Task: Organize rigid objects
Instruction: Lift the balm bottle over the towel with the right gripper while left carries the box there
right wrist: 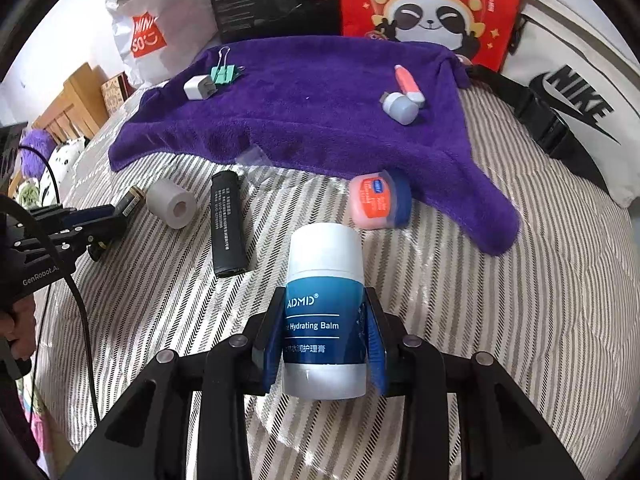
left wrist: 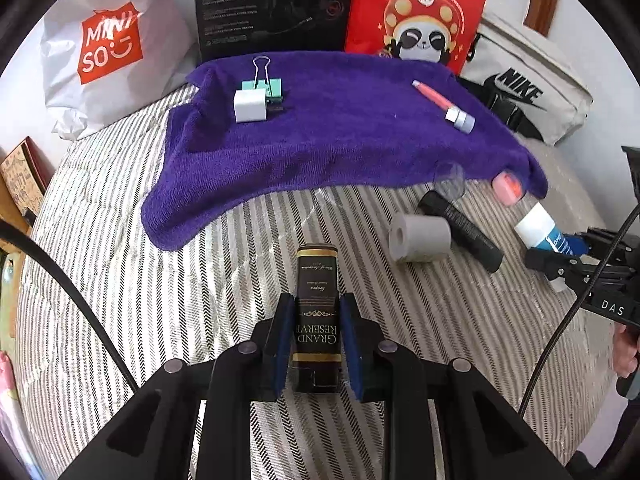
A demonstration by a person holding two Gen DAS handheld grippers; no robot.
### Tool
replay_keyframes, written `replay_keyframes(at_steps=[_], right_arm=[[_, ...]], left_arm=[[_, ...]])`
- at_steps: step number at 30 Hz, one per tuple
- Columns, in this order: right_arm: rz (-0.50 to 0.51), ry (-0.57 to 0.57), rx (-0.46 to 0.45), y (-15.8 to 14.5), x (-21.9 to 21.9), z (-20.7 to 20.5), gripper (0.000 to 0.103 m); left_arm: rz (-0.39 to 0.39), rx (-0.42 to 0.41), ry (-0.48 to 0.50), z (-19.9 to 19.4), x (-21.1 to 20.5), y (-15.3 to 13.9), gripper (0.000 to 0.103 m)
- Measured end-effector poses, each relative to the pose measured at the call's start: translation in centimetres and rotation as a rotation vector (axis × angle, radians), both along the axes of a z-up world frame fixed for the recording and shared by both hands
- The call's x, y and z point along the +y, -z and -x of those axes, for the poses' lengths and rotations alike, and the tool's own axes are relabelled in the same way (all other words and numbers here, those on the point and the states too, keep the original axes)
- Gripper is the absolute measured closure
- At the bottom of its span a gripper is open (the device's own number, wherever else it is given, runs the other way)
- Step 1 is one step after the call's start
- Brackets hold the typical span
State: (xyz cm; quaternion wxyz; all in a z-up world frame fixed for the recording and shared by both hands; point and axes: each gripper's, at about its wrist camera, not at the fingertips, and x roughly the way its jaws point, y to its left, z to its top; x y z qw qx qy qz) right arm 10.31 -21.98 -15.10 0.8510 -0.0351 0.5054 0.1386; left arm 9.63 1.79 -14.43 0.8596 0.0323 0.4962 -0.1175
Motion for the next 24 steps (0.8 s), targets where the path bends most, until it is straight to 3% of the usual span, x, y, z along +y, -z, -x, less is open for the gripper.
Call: replay_keyframes(at_steps=[12, 24], right_arm=[[-0.068, 0.017, -0.036, -3.0, -1.7, 0.2, 0.067], [-0.098, 0.023, -0.095, -5.9, -2.8, -3.7, 0.067]], left_arm=[[0.004, -0.055, -0.008, -0.4, 1.2, -2.9, 0.081], [0.009, -0.089, -0.016, -4.6, 2.0, -5.6, 0.081]])
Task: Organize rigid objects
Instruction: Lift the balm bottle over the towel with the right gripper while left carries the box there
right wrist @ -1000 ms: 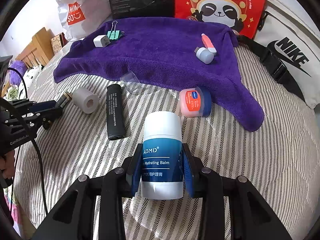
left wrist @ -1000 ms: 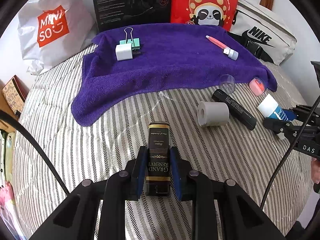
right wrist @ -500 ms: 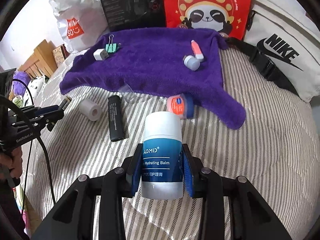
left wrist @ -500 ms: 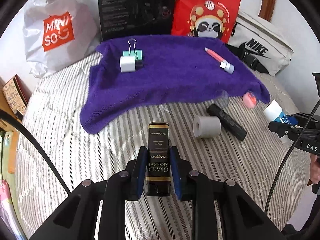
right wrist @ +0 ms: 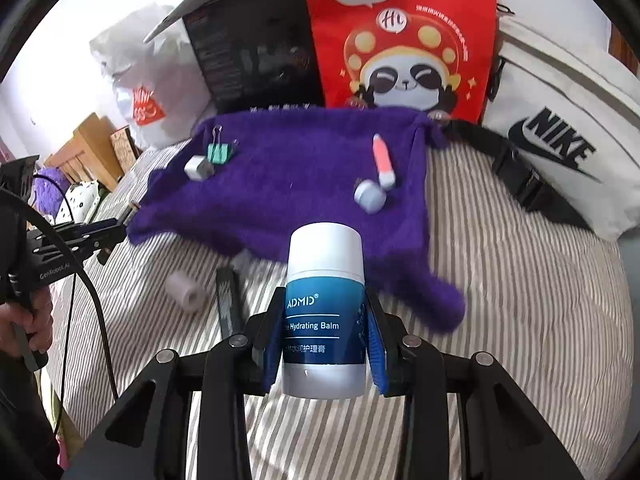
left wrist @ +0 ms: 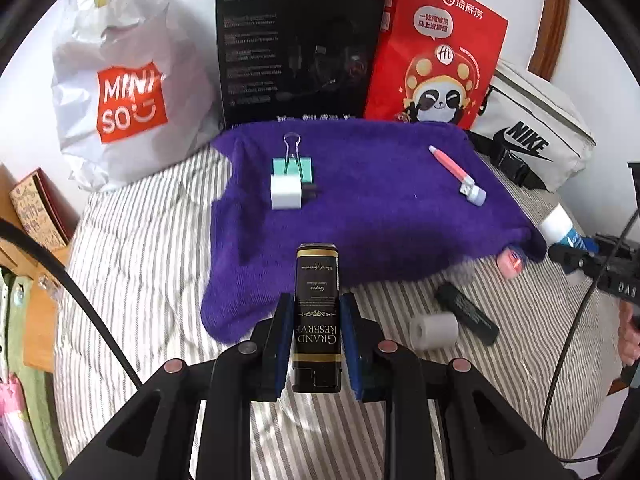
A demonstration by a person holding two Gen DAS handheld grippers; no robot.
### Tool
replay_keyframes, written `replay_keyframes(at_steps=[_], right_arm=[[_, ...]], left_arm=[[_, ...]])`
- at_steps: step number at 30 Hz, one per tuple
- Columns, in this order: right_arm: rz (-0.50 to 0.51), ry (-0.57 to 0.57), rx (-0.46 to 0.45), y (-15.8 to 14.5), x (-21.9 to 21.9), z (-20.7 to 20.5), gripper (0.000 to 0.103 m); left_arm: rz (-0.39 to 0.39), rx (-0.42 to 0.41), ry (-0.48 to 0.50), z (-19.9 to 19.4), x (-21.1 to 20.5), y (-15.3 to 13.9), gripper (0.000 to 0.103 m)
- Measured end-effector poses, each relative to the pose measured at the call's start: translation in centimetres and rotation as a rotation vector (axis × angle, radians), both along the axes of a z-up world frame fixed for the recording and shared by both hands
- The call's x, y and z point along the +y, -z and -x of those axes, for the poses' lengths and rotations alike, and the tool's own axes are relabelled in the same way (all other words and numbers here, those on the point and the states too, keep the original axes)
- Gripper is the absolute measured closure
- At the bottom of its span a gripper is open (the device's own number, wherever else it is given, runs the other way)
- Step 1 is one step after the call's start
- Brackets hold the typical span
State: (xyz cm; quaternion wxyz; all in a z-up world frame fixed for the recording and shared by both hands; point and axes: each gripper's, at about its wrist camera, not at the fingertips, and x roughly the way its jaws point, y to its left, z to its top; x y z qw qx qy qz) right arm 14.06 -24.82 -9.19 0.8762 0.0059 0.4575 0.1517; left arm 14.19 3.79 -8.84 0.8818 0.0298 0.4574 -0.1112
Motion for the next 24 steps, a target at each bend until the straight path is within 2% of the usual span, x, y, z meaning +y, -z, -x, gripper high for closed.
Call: replay_keyframes(at_steps=[10, 15, 24], right_arm=[[0.024, -0.016, 0.013, -0.2, 0.2, -5.7, 0.067], [0.018, -0.049, 0.054, 1.0, 1.0, -8.2, 0.067], [0.111, -0.123, 0.106, 3.5, 3.4, -11.2, 0.067]], left_arm=[[0.005, -0.001, 0.003, -3.6, -0.1, -0.5, 0.081], [0.008, 0.008, 0.019, -5.7, -0.5, 0.0, 0.081], [0.024, 0.029, 0.031, -8.0, -1.0, 1.2, 0.081]])
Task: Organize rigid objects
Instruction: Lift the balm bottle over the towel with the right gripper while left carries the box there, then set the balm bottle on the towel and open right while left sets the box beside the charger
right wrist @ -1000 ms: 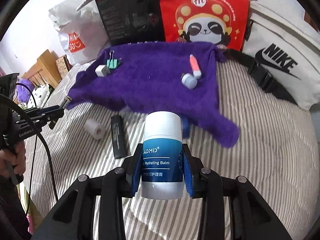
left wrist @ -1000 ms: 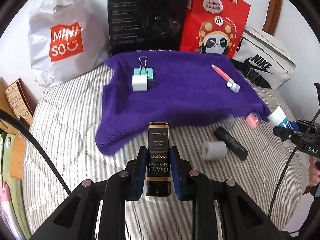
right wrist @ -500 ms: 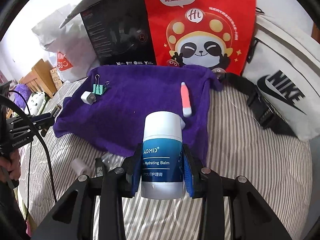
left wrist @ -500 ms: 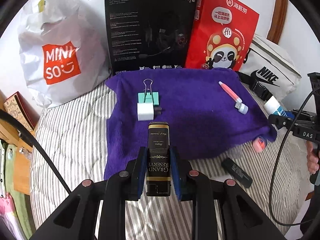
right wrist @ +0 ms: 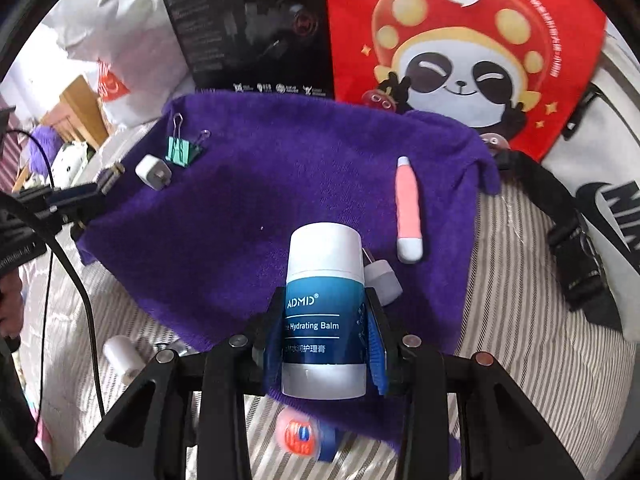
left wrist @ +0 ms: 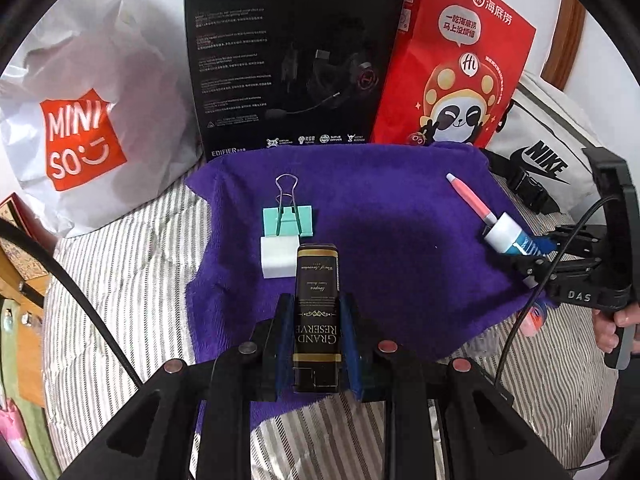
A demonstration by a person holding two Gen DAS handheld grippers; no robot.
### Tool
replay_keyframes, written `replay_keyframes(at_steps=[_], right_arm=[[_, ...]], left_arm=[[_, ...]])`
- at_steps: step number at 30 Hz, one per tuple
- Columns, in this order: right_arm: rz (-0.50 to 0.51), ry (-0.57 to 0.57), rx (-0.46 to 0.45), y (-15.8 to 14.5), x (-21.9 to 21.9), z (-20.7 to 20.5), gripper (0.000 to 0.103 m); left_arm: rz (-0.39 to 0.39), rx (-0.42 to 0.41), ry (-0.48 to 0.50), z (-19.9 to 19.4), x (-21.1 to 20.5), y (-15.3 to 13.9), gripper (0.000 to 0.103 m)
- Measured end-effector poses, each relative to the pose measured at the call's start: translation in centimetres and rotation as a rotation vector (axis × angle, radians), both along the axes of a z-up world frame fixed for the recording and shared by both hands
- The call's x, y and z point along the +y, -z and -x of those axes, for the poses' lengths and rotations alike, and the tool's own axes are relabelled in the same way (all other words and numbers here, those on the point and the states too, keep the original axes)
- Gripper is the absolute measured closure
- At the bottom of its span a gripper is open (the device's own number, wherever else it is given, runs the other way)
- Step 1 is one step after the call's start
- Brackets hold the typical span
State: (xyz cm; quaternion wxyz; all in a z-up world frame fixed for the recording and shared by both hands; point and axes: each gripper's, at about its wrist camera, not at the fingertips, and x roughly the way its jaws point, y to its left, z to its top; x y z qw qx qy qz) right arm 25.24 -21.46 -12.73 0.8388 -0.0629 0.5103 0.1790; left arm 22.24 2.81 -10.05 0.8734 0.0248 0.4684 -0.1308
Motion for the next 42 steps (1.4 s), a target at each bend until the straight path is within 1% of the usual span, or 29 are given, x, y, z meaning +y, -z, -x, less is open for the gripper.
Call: replay_keyframes(at_steps=[5, 12, 18, 22, 29, 31, 32, 33, 36, 40, 42], right_arm=[[0.017, -0.003, 0.034, 1.4, 0.1, -0.7, 0.067], [0.059, -0.009, 0.008, 2.0, 0.8, -0.5, 0.067], [0.060, -0.014, 0.006, 2.0, 0.8, -0.6, 0.067], [0.057, -0.021, -0.007, 2.0, 0.7, -0.5, 0.067], [0.033, -0.017, 0.018, 1.7, -0.1, -0.5, 0.066], [0.022, -0.002, 0.029, 1.7, -0.4, -0.5, 0.065], [0.016, 0.007, 0.033, 1.6, -0.5, -0.4, 0.061], [0.013, 0.014, 0.038, 1.7, -0.7, -0.4, 0.058], [0.008, 0.019, 0.031, 1.5, -0.7, 0.1, 0.057], [0.010, 0.031, 0.022, 1.0, -1.2, 0.9, 0.057], [0.002, 0.039, 0.016, 0.6, -1.5, 1.2, 0.057]], left_arm=[[-0.001, 0.008, 0.003, -0.6, 0.0, 0.5, 0.081], [-0.009, 0.016, 0.033, -1.0, -0.7, 0.8, 0.081], [-0.002, 0.029, 0.067, -1.7, -1.6, 1.3, 0.081], [-0.020, 0.038, 0.069, -2.0, -1.8, 1.8, 0.081], [-0.025, 0.057, 0.087, -2.2, -2.1, 2.4, 0.081], [-0.024, 0.067, 0.100, -2.4, -2.5, 2.6, 0.081], [-0.023, 0.074, 0.106, -2.5, -2.7, 2.8, 0.081], [-0.036, 0.079, 0.108, -2.7, -3.0, 3.1, 0.081], [-0.084, 0.088, 0.115, -2.8, -3.3, 3.8, 0.081], [-0.108, 0.096, 0.107, -2.7, -2.6, 4.3, 0.080], [-0.099, 0.099, 0.111, -2.6, -2.2, 4.3, 0.080]])
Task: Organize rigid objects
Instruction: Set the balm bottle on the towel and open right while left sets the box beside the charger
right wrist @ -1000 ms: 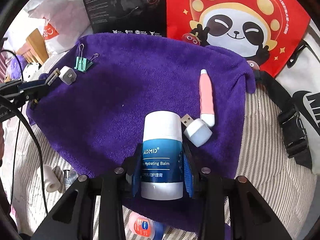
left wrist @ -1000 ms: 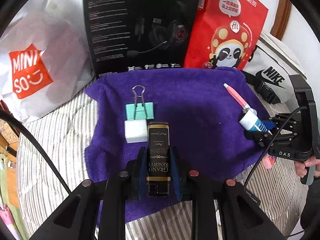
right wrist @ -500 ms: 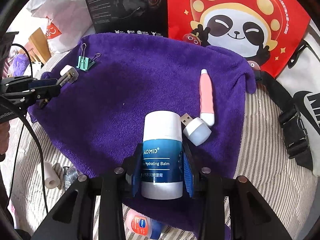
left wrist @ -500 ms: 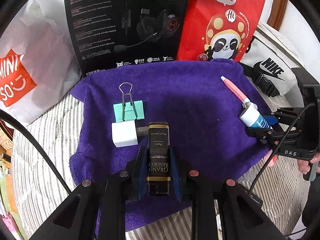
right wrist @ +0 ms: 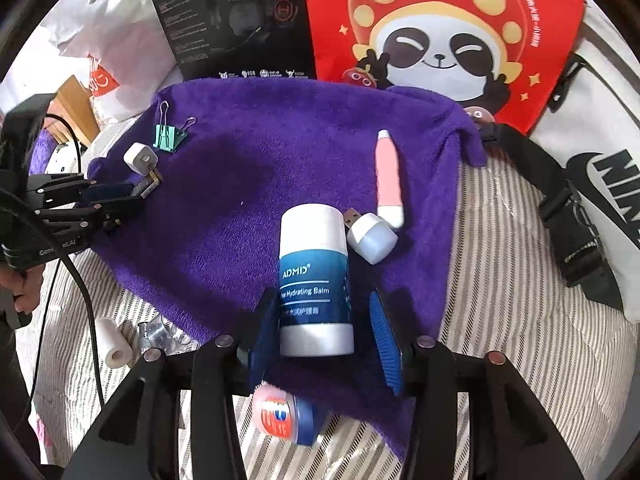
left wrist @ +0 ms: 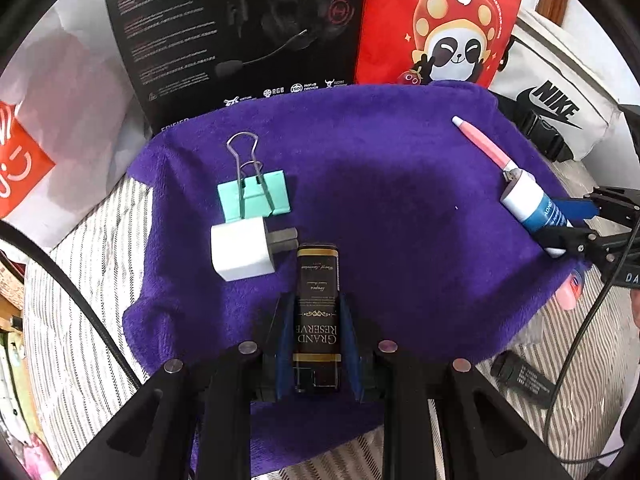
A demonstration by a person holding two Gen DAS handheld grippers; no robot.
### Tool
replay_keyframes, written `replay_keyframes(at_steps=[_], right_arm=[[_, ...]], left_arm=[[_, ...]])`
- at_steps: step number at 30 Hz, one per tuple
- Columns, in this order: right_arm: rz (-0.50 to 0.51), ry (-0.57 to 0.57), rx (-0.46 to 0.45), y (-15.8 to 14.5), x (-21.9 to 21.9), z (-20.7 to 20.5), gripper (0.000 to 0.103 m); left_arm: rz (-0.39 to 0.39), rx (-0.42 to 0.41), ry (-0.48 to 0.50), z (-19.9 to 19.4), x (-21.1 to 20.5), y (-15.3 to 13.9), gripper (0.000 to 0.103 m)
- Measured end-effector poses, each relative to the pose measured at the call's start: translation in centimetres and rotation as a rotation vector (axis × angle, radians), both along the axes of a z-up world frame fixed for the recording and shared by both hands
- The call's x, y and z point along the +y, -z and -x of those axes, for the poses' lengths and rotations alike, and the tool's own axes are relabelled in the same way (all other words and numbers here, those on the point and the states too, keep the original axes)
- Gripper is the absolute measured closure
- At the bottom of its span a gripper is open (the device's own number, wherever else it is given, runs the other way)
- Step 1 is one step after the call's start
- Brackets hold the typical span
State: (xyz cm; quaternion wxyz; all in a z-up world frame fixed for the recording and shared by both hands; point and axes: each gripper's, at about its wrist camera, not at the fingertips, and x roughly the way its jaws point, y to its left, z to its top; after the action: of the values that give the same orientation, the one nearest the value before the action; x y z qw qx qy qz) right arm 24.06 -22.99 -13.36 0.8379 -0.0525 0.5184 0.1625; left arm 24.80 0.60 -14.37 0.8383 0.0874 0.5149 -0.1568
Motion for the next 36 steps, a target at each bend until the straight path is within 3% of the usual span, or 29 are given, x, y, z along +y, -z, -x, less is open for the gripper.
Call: replay_keyframes(at_steps=[11, 19, 25, 28, 36], right_arm=[[-0.049, 0.092, -0.054, -2.7, -2.0, 2.5, 0.053], [-0.077, 0.109, -0.080, -4.4, -2.7, 6.0, 0.052], [-0.095, 0.129, -0.103, -5.2, -3.7, 10.0, 0.049], [-0.117, 0.148, -0.096, -5.0, -4.2, 11.4, 0.049], [-0.130, 0.151, -0.086, -4.5, -4.9, 14.9, 0.049]], left_arm=[[0.000, -0.011, -0.011, 0.2, 0.2, 0.2, 0.080], [0.056, 0.026, -0.099, 0.9, 1.1, -0.2, 0.076], [0.075, -0.022, -0.115, 4.6, 0.6, -3.0, 0.076], [0.088, -0.042, -0.103, 7.0, -0.4, -4.2, 0.069], [0.125, -0.027, -0.112, 10.8, -3.7, -3.4, 0.069]])
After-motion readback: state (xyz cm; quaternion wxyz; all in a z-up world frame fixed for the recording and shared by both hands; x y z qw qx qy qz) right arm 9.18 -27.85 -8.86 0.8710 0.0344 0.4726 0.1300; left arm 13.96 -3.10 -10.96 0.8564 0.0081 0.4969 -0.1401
